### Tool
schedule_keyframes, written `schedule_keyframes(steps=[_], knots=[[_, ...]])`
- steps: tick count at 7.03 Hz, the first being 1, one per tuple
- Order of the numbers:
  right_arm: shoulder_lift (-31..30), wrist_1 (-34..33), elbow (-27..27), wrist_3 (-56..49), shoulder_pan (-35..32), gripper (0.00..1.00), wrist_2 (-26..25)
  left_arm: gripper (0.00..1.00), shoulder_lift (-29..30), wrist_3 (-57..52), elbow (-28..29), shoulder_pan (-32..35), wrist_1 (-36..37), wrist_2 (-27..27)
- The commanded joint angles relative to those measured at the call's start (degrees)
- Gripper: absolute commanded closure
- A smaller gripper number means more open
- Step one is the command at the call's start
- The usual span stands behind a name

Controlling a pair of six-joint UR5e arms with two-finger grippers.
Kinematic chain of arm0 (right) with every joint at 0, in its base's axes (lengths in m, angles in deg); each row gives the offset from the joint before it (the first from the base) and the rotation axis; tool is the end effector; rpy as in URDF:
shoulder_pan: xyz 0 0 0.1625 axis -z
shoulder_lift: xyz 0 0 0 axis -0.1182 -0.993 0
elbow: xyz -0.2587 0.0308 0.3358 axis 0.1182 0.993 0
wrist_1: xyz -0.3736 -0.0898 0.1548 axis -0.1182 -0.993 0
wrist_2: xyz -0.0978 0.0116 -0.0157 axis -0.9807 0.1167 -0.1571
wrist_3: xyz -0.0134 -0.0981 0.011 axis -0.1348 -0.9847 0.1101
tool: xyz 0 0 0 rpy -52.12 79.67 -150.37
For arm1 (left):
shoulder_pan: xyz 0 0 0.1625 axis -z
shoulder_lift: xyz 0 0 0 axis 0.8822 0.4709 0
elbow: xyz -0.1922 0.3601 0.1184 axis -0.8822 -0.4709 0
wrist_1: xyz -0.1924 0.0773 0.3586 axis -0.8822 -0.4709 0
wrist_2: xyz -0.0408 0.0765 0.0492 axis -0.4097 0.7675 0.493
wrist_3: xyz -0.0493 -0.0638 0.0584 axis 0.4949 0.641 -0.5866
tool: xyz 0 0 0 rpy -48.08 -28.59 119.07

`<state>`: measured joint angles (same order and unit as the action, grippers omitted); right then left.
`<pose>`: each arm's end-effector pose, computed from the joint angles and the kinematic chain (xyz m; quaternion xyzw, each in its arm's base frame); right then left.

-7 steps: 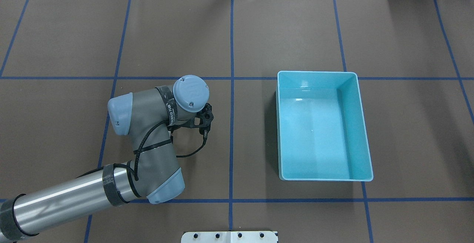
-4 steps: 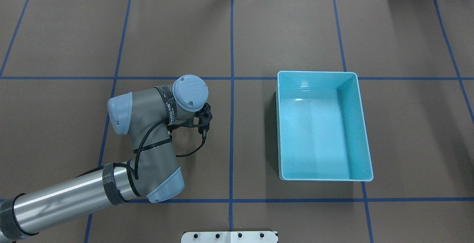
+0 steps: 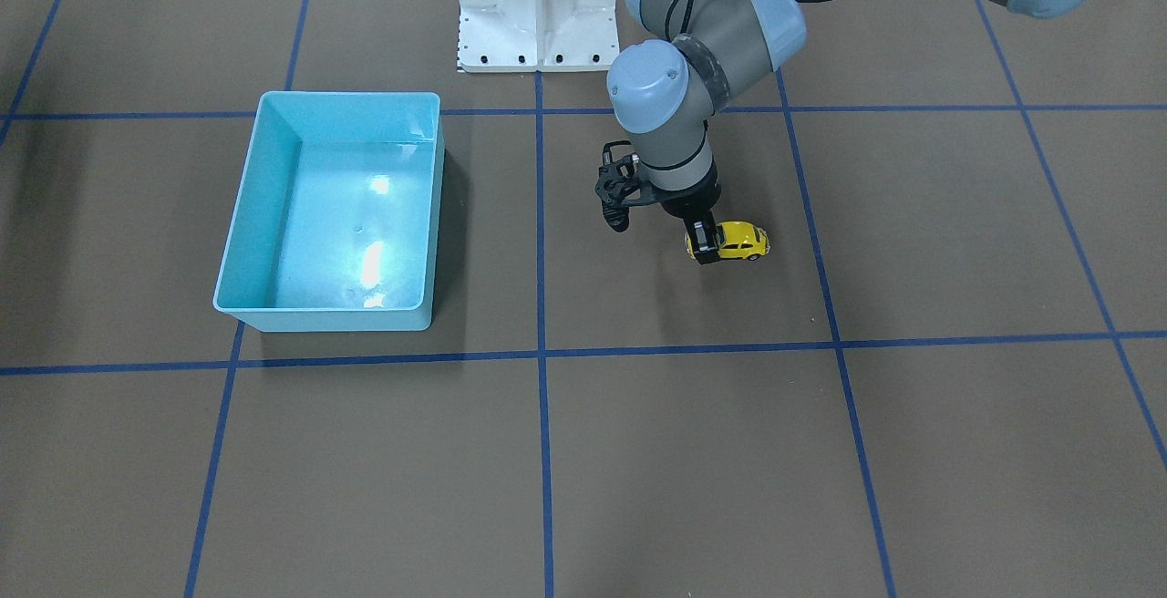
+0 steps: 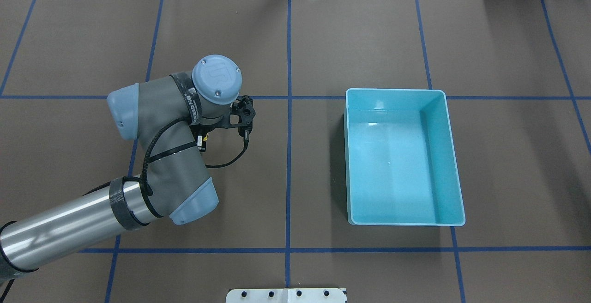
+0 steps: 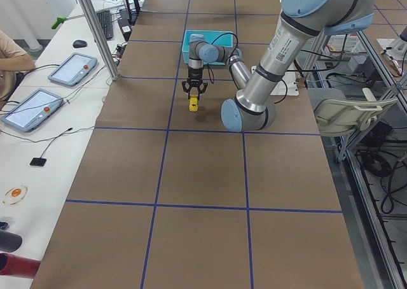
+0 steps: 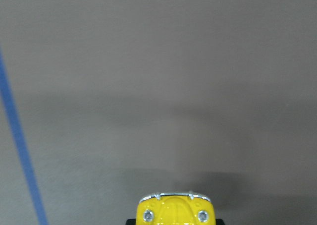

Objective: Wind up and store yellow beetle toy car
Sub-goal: 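Drag the held car backward along the table with the left gripper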

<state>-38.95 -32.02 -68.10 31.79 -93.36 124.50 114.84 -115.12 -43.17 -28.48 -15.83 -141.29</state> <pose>0.0388 -0.4920 0.6112 -0.0046 -0.3525 0.0716 0.9331 0.5117 -0.4790 0.2608 0.1752 0.1259 0.6585 0.7210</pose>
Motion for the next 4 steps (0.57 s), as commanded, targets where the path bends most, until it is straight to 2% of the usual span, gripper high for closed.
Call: schedule_keyframes(steps=[1,2,4], knots=[[0.00,0.00,0.00,-0.01,0.00,0.00,-0.04,1.00,-1.72,-0.15,-4.42,1.55,-2.44,-1.48],[0.00,0.00,0.00,-0.01,0.00,0.00,-0.04,1.00,-3.56,-0.33,-5.49,1.82,-6.55,-1.74],[0.00,0.00,-0.08,-0.01,0.00,0.00,0.05,1.00,-5.50,-1.89,-5.68,2.25,-8.96,-7.78]])
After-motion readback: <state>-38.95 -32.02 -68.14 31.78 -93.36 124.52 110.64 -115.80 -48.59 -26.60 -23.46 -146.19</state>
